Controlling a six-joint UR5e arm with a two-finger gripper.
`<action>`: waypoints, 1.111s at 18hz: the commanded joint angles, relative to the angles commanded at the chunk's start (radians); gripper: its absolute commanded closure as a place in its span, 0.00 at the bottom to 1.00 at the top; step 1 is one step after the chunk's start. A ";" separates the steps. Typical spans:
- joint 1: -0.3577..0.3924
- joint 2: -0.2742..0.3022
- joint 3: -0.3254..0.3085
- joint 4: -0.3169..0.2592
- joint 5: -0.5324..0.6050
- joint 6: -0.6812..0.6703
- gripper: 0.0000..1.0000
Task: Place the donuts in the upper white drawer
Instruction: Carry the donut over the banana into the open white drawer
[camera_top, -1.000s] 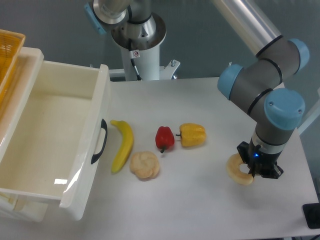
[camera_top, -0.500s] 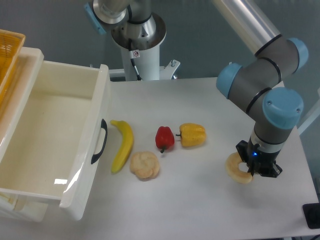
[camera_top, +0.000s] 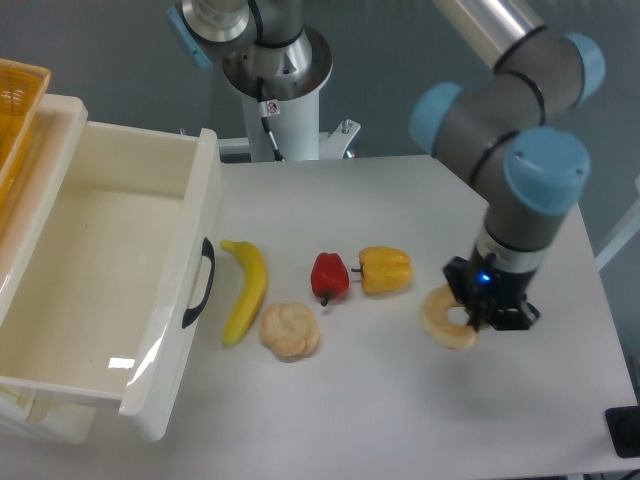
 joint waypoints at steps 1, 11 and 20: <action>-0.006 0.026 -0.008 -0.015 -0.028 -0.026 1.00; -0.138 0.189 -0.045 -0.005 -0.221 -0.390 0.99; -0.334 0.238 -0.097 0.006 -0.218 -0.588 0.99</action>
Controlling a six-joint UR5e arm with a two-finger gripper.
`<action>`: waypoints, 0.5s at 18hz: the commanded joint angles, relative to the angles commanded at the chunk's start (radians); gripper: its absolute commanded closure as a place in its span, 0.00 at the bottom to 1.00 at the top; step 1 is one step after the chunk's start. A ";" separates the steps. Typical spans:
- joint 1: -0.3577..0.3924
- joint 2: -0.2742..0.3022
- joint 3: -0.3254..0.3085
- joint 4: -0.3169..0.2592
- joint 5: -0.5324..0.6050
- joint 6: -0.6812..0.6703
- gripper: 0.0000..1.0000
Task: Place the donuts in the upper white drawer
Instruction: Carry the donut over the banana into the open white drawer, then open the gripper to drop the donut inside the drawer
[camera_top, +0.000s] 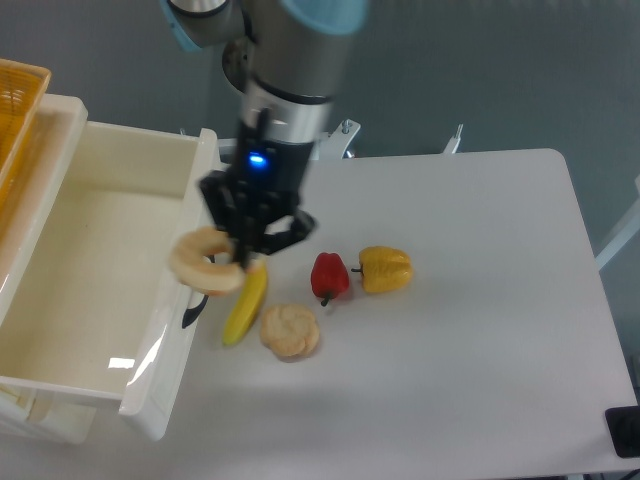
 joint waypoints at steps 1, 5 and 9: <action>-0.017 0.005 -0.017 0.003 -0.002 -0.002 0.97; -0.062 0.000 -0.055 0.012 -0.002 0.008 0.81; -0.077 -0.005 -0.066 0.005 -0.003 0.003 0.00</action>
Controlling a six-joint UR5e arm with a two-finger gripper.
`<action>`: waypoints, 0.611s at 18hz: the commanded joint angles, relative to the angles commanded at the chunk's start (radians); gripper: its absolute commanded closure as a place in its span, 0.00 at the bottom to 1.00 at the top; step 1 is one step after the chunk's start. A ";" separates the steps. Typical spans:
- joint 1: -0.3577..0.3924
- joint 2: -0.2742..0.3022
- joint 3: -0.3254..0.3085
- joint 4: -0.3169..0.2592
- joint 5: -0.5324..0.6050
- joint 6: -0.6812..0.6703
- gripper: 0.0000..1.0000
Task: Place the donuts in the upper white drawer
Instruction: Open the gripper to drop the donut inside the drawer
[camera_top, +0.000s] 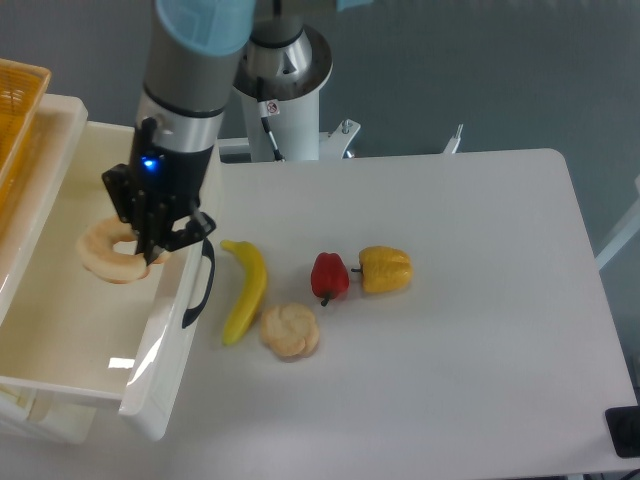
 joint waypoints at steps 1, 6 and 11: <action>0.000 0.000 -0.002 0.000 0.000 -0.003 0.00; -0.015 0.002 -0.003 -0.002 0.000 -0.002 0.00; -0.020 0.002 -0.002 0.005 0.003 0.009 0.00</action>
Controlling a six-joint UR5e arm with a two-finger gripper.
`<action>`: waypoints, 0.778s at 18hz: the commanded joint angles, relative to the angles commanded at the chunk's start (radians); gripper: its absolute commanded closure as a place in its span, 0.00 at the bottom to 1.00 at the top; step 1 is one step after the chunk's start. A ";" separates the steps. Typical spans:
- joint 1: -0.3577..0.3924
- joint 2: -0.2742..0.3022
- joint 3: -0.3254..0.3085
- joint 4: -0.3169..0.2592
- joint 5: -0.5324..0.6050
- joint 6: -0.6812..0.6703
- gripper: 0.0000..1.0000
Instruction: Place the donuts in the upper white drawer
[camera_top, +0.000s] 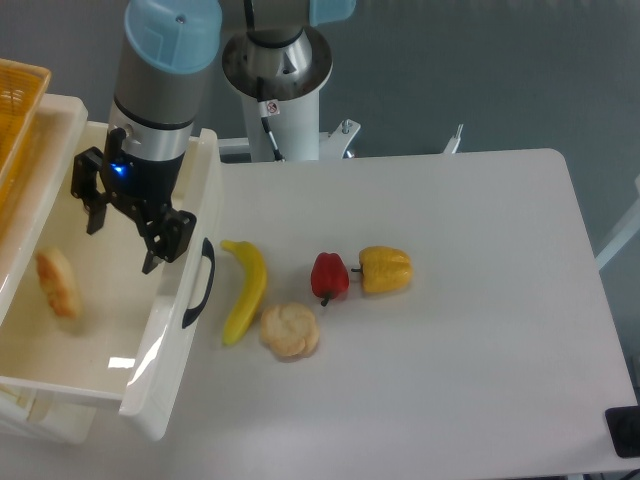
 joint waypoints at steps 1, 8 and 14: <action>0.002 0.000 0.002 0.003 0.005 0.000 0.00; 0.104 -0.012 0.005 0.087 0.006 0.102 0.00; 0.225 -0.051 0.021 0.106 0.104 0.235 0.00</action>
